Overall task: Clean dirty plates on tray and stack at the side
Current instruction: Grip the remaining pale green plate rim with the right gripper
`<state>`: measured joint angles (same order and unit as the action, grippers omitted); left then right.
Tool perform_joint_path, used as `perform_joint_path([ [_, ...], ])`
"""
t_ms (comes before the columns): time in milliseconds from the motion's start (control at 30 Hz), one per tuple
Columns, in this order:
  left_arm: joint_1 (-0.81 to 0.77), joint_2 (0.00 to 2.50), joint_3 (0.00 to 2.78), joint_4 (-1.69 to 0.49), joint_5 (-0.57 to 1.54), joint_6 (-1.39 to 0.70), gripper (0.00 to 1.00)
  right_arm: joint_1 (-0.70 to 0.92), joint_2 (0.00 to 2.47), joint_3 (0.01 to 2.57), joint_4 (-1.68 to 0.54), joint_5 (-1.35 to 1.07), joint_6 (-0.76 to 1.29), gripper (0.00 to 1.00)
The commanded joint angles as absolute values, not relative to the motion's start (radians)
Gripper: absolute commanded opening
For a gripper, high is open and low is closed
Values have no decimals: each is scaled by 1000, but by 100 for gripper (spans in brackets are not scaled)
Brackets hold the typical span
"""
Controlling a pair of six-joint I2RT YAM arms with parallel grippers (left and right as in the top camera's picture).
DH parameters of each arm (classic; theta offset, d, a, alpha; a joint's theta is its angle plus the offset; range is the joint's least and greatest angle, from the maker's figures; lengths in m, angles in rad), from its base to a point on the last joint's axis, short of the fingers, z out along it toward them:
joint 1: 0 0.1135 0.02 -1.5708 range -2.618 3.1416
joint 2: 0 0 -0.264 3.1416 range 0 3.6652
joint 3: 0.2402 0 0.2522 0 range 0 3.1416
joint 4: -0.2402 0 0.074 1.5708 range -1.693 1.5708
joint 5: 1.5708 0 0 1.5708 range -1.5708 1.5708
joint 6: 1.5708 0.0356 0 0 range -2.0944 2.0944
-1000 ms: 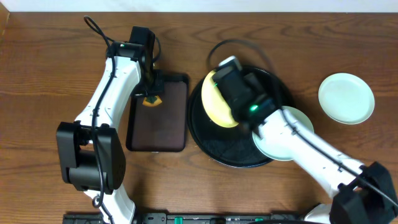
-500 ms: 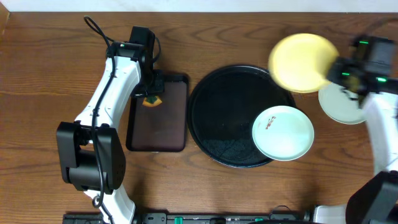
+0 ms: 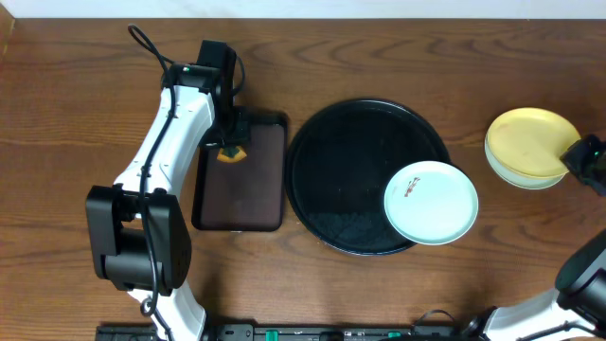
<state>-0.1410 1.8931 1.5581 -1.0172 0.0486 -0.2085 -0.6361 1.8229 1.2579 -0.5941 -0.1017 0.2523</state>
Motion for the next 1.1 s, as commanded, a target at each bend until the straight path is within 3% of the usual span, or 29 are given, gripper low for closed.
perform_joint_path([
  [0,-141,1900,1554,-1020,37,-199,8,-622,1839,1261,-578,-128,229,8],
  [33,-141,1900,1554,-1020,37,-199,8,-619,1837,1263,-571,-141,215,31],
  [67,-141,1900,1554,-1020,37,-199,8,-616,1834,1269,-572,-156,203,43],
  [133,-141,1900,1554,-1020,37,-199,8,-612,1824,1296,-607,-178,180,52],
  [233,-141,1900,1554,-1020,37,-199,8,-608,1788,1378,-735,-176,159,56],
  [433,-142,1900,1554,-1021,37,-199,8,-575,1647,1604,-1168,-266,148,55],
  [667,-142,1900,1554,-1032,38,-199,8,-448,1443,1617,-1324,-270,144,45],
  [867,-142,1900,1554,-1031,37,-199,8,-250,1355,1566,-1489,-244,180,48],
  [1067,-142,1900,1554,-1031,37,-199,8,-137,1340,1368,-1500,-63,316,52],
])
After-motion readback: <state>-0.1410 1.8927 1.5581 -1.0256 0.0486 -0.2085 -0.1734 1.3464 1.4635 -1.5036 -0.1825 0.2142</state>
